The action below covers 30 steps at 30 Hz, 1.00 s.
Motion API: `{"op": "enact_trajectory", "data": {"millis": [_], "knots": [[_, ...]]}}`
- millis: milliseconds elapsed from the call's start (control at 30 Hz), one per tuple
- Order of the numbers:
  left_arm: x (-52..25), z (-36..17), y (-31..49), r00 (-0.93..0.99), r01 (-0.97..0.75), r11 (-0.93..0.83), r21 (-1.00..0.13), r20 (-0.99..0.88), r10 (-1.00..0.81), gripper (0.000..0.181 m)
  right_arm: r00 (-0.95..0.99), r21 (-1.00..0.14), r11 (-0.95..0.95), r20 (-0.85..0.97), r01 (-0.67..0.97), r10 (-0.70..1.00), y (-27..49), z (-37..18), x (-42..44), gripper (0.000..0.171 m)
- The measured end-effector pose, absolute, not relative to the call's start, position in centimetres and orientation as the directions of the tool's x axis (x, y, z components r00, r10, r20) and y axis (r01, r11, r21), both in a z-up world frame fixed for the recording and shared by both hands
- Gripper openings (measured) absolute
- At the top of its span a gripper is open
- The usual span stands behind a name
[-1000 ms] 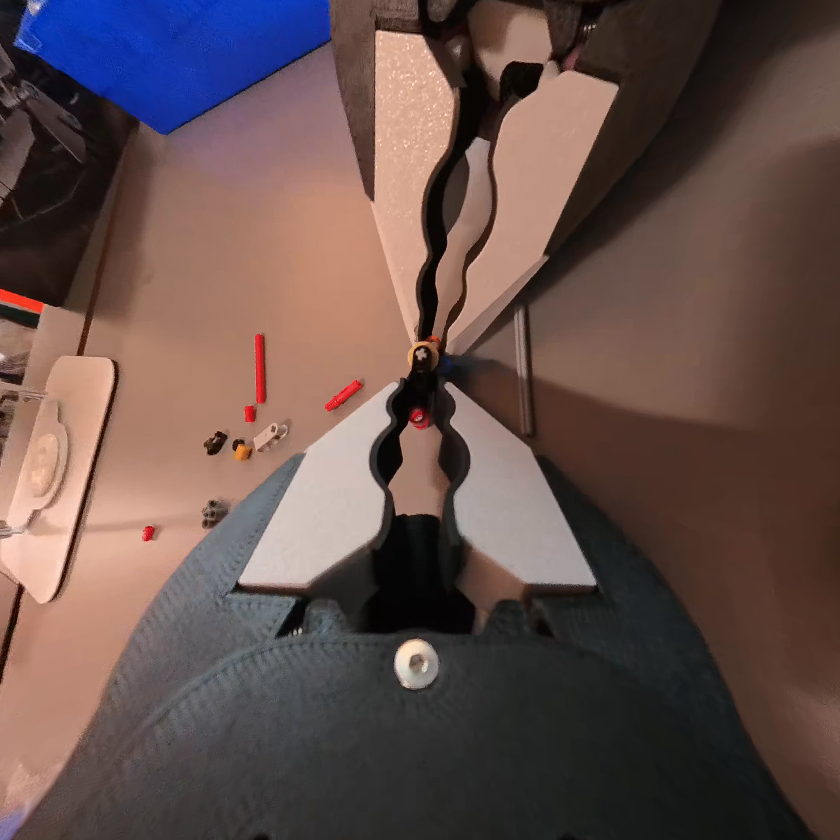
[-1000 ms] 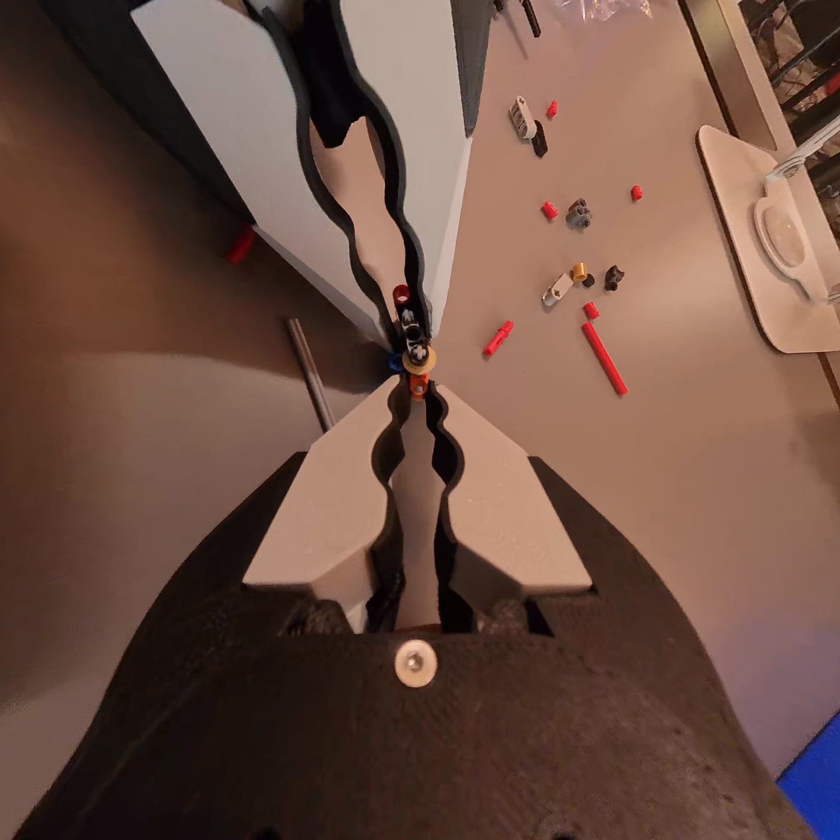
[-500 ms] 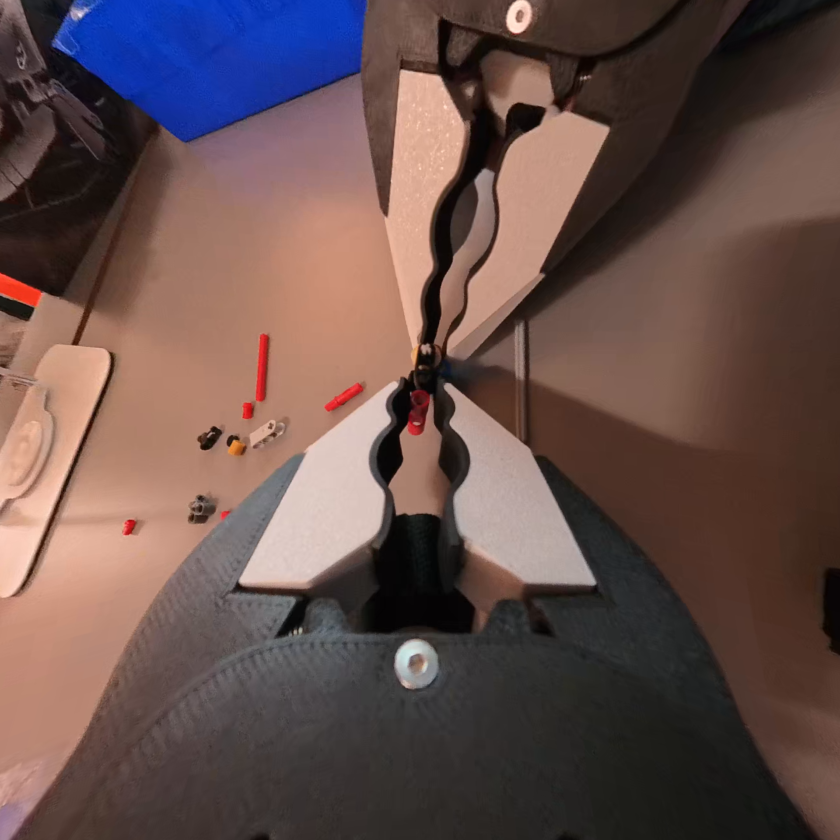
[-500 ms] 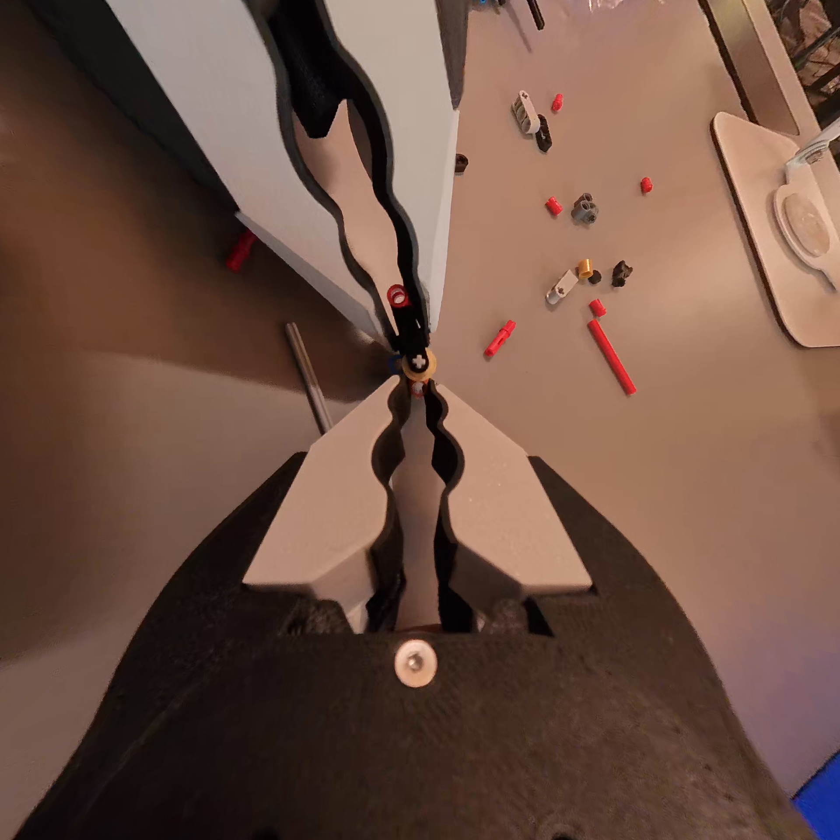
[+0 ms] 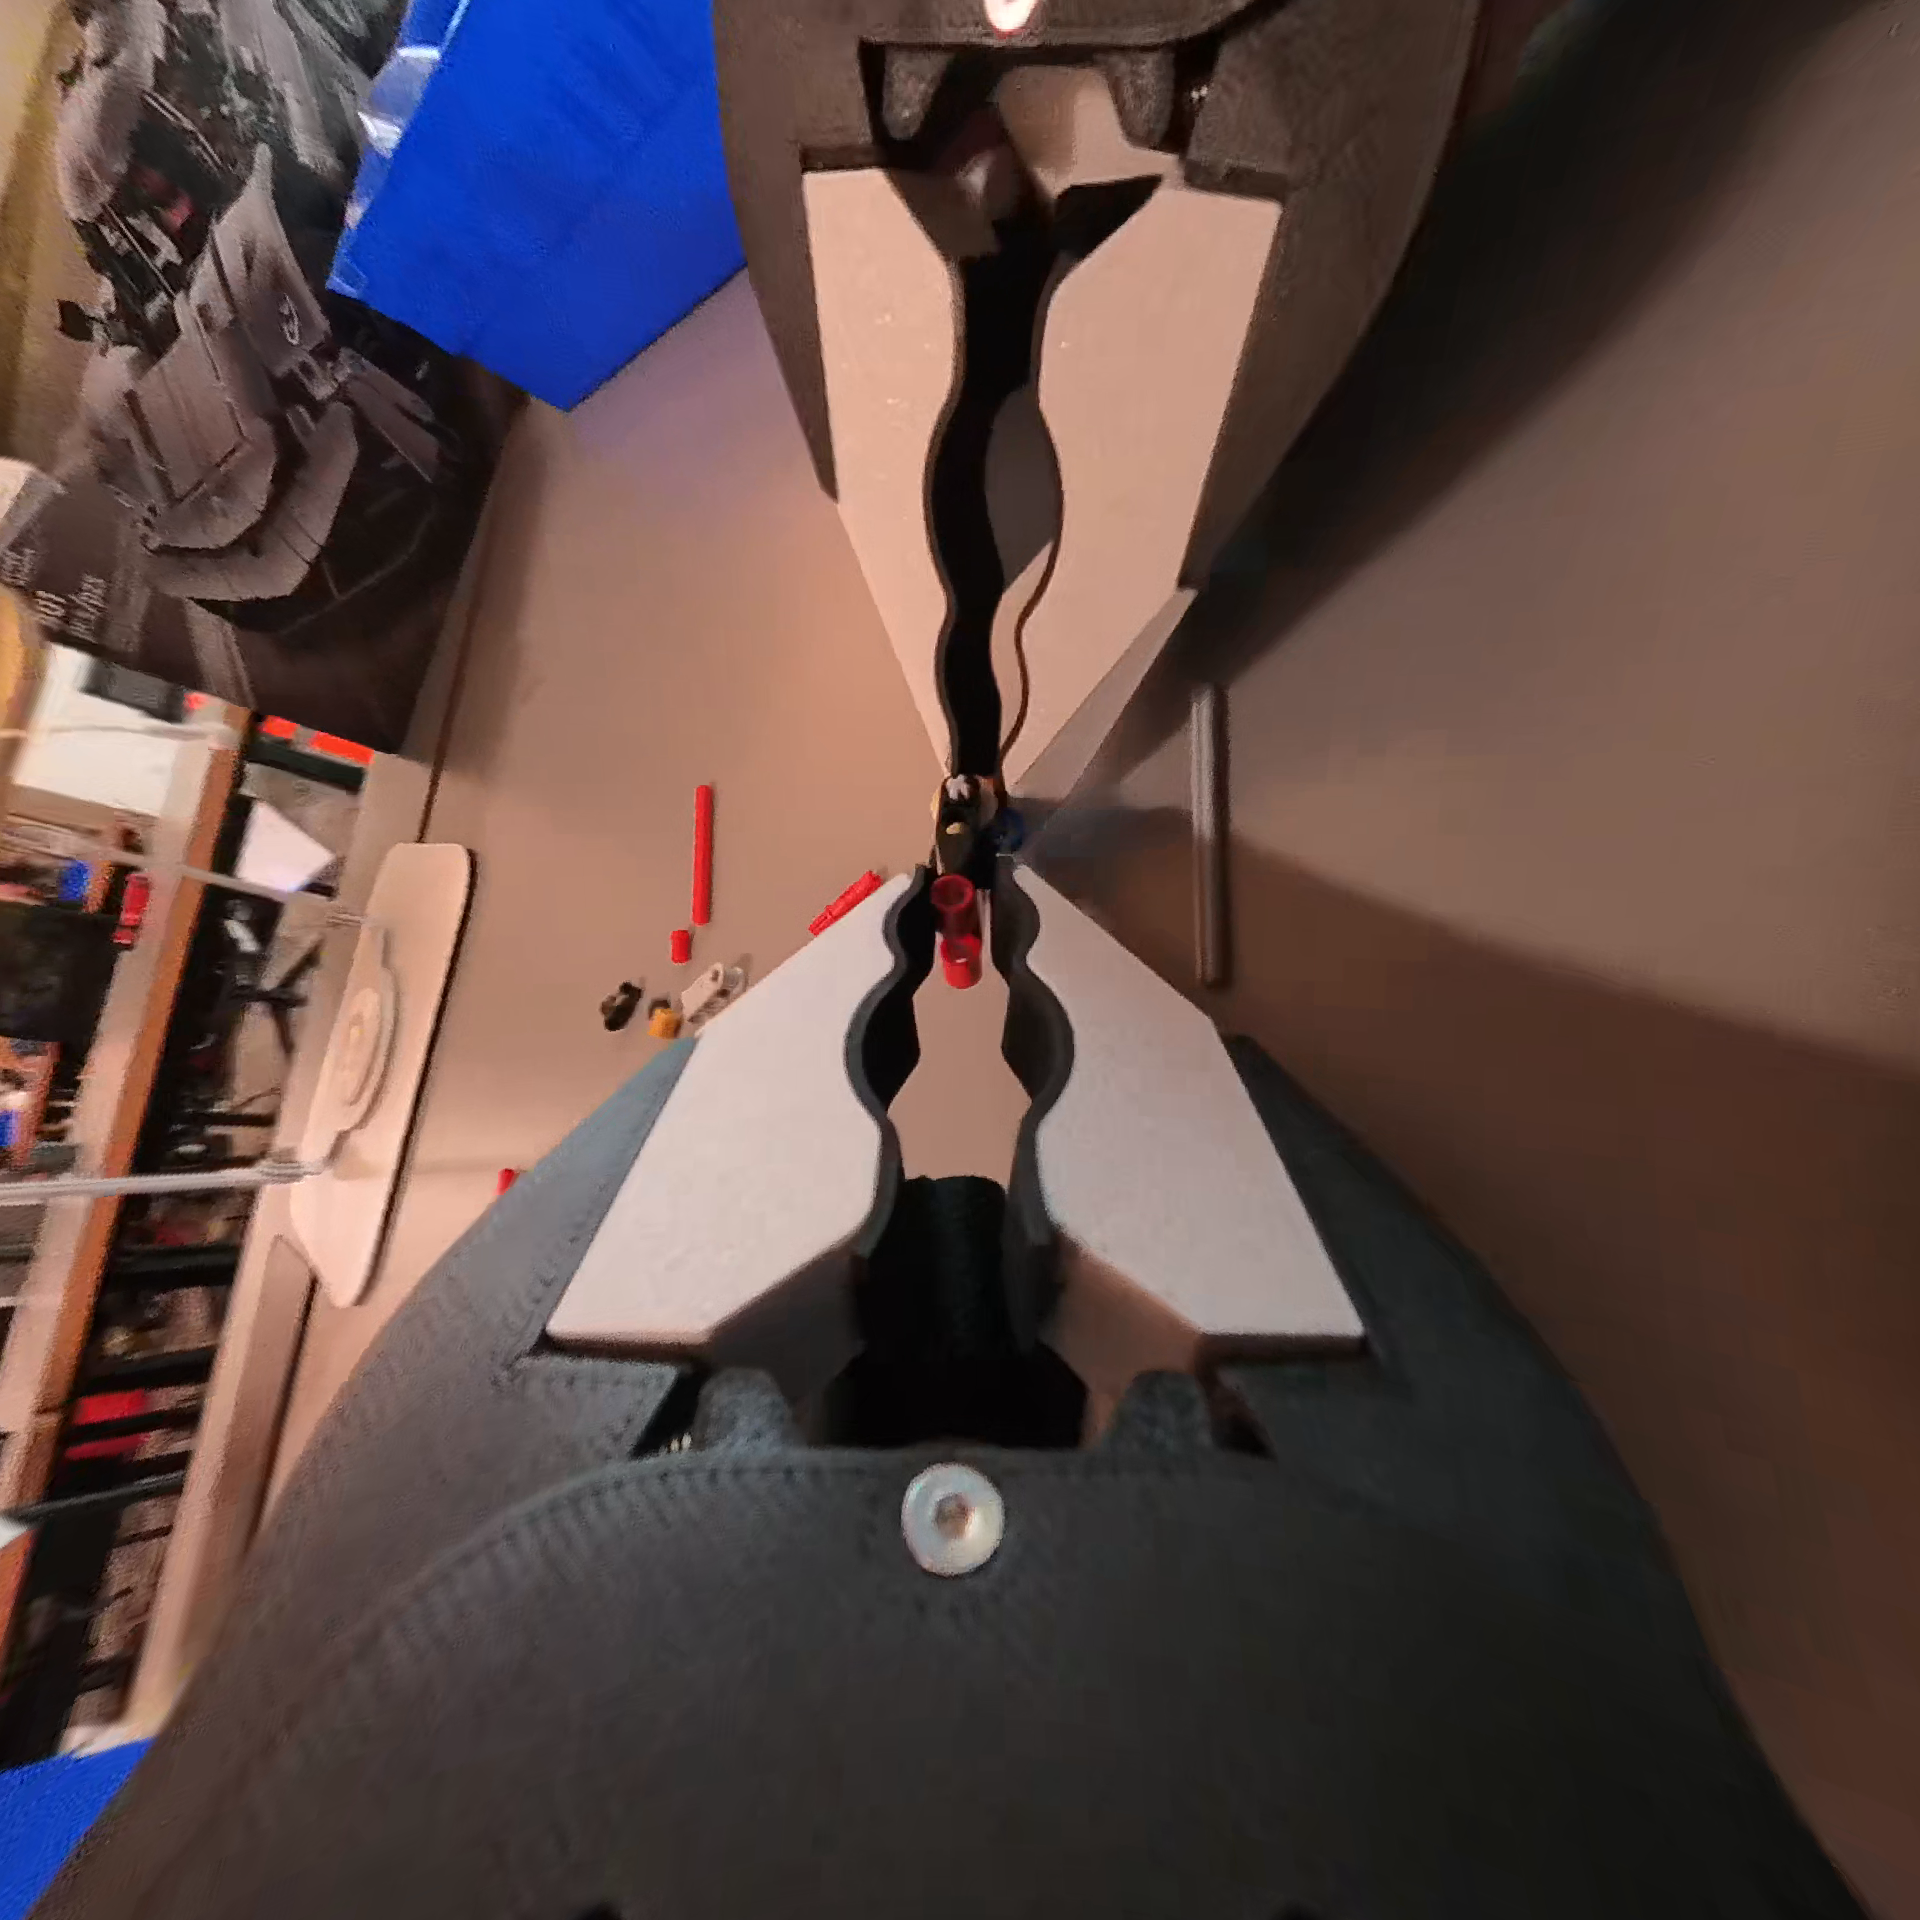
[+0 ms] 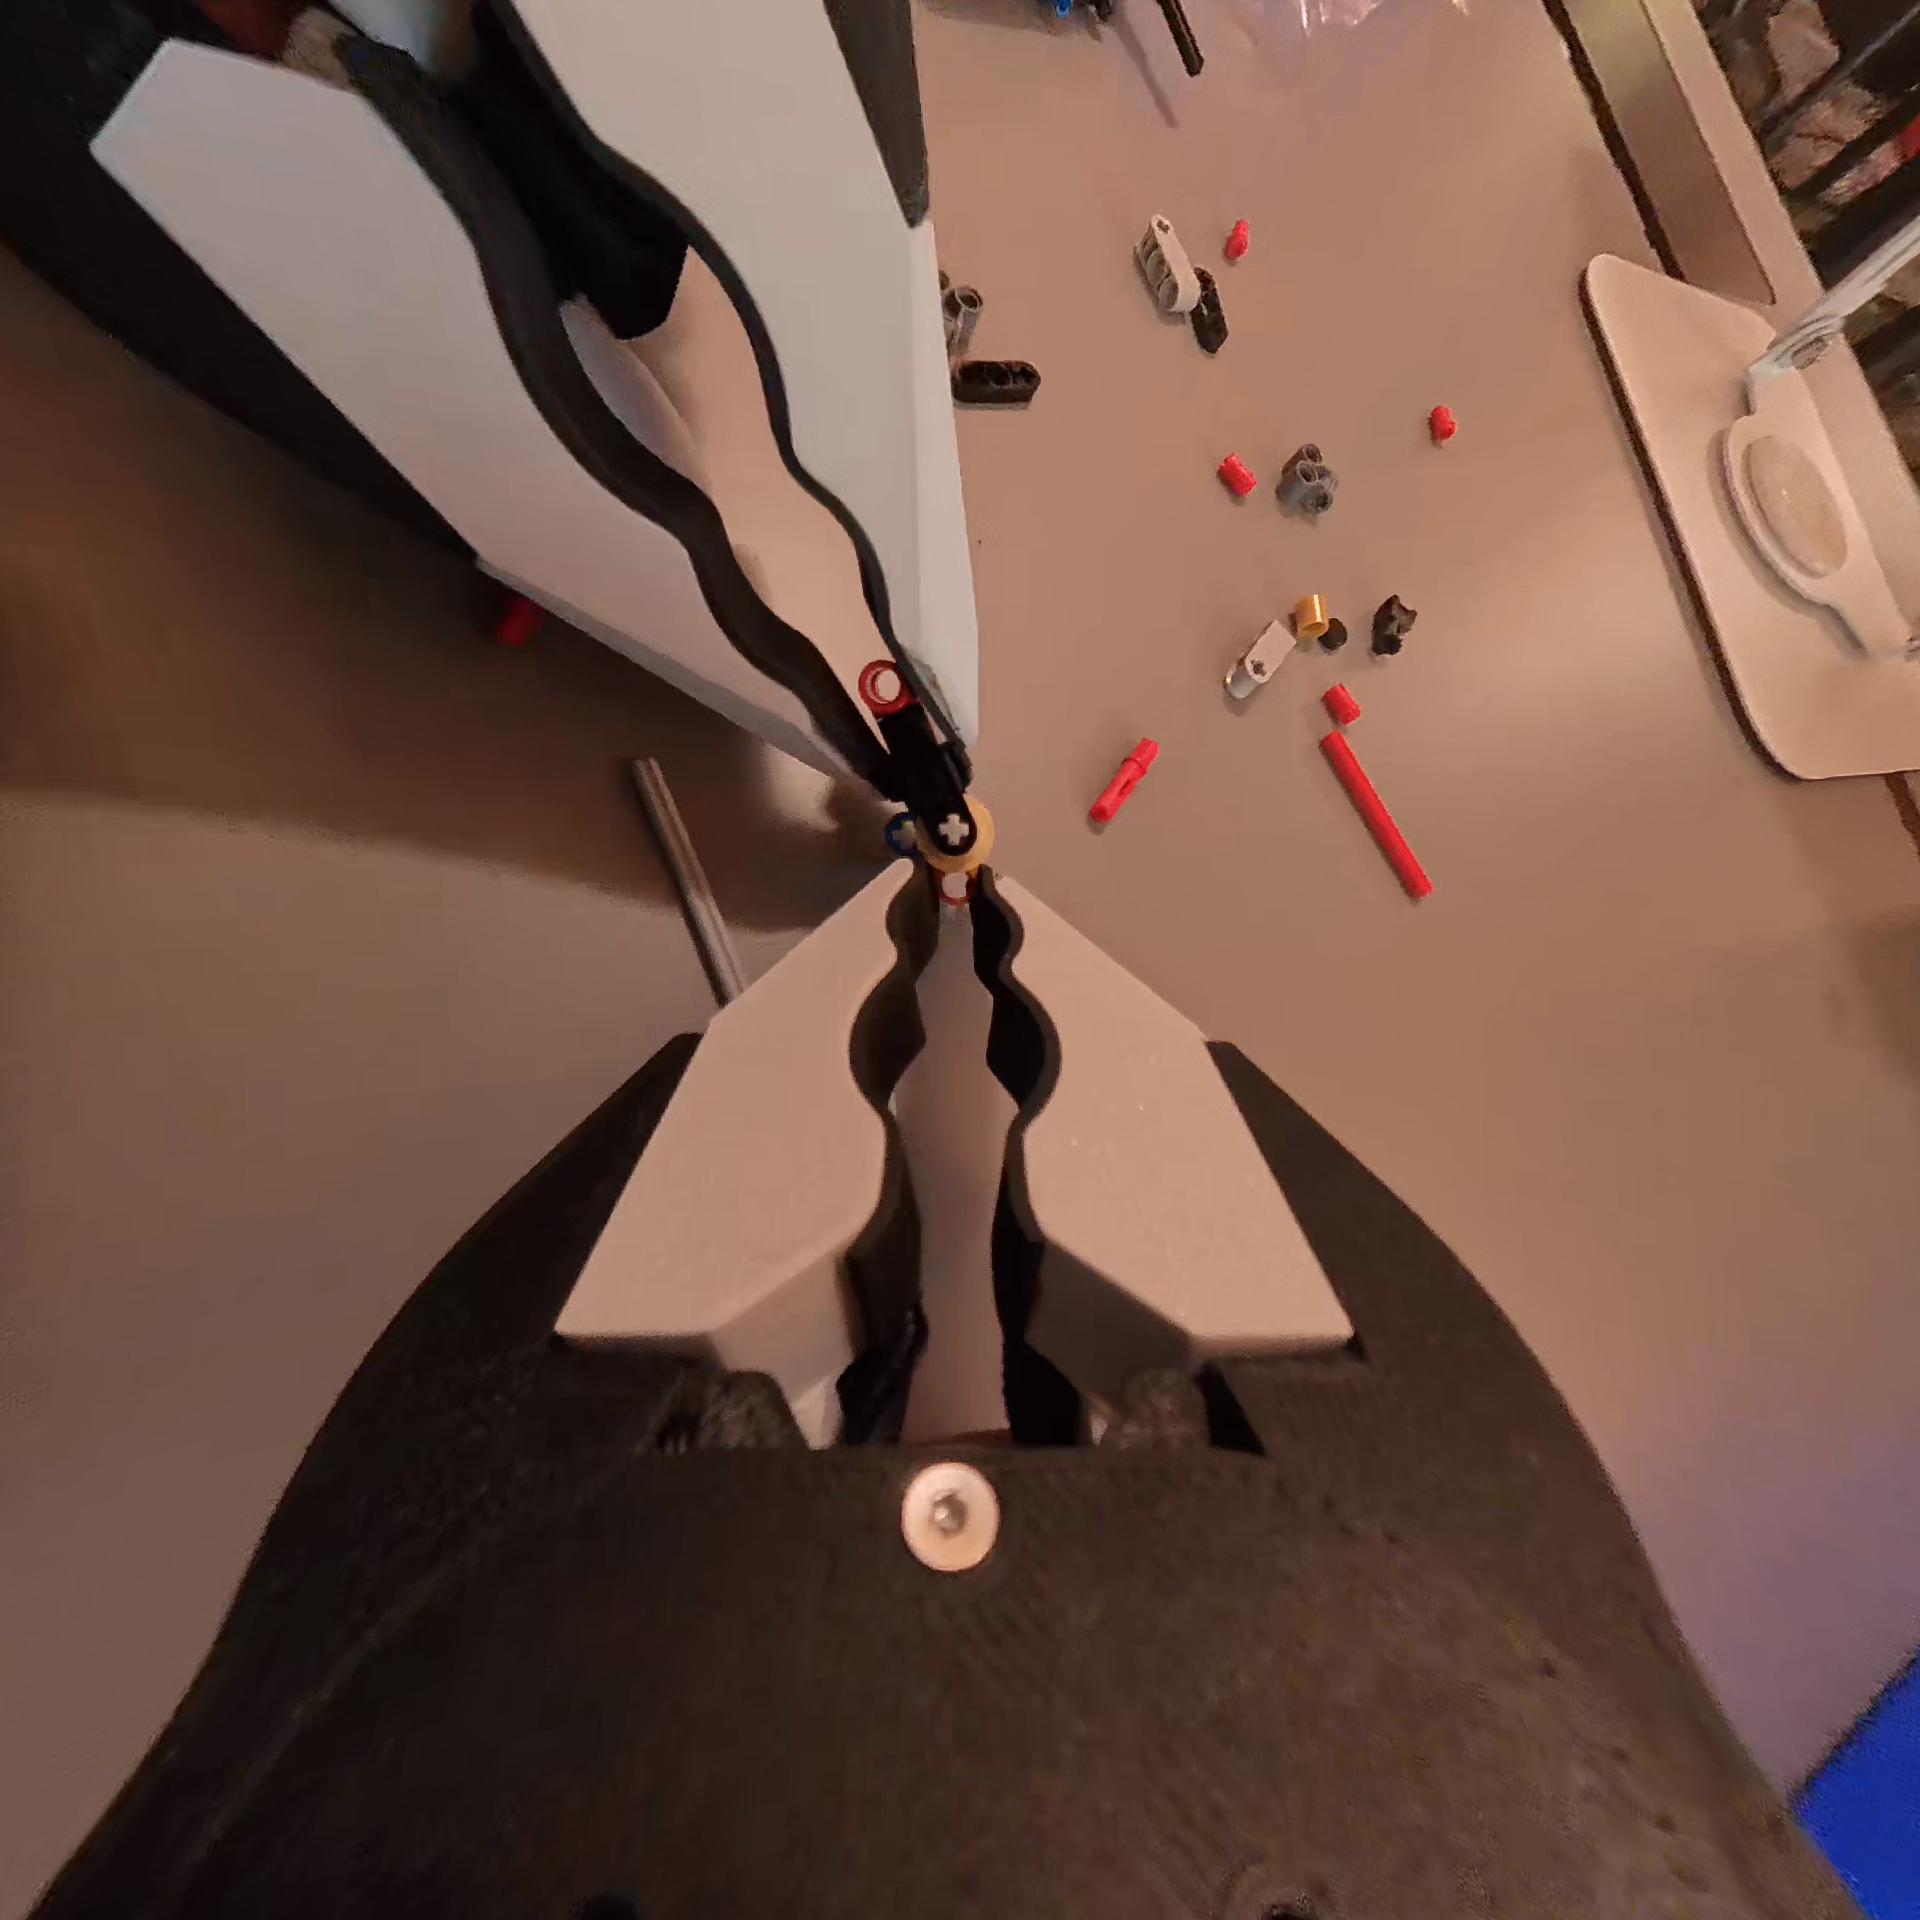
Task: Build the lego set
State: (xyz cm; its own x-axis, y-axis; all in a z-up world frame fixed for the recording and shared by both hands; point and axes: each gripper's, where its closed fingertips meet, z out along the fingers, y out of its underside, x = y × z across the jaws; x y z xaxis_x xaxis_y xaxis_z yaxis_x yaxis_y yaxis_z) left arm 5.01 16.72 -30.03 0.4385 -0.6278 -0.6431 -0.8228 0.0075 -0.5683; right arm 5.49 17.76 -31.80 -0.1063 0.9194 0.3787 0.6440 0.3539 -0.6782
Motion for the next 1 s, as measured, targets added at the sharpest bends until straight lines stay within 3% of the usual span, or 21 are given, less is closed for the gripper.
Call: {"op": "enact_trajectory", "data": {"millis": [533, 767, 900, 1000], "knots": [[5.03, -29.73, 16.63, 0.396, -0.868, 0.037, -0.496, -0.735, -0.55, 0.006, -0.077, -0.656, 0.353, 0.41, 0.668, 0.909, 18.26, -31.9, 5.44, 0.004], [4.96, -29.23, 16.8, 0.478, -0.799, 0.013, -0.601, -0.649, -0.591, 0.006, -0.093, -0.662, 0.366, 0.41, 0.654, 0.907, 18.34, -31.56, 5.22, 0.004], [4.79, -29.75, 17.0, 0.45, -0.805, 0.033, -0.593, -0.645, -0.617, 0.007, -0.09, -0.675, 0.329, 0.364, 0.66, 0.927, 18.38, -31.88, 5.17, 0.004], [4.73, -29.13, 16.93, 0.437, -0.804, 0.059, -0.592, -0.654, -0.617, 0.009, -0.103, -0.67, 0.392, 0.428, 0.63, 0.898, 18.31, -31.12, 5.11, 0.004]]}}
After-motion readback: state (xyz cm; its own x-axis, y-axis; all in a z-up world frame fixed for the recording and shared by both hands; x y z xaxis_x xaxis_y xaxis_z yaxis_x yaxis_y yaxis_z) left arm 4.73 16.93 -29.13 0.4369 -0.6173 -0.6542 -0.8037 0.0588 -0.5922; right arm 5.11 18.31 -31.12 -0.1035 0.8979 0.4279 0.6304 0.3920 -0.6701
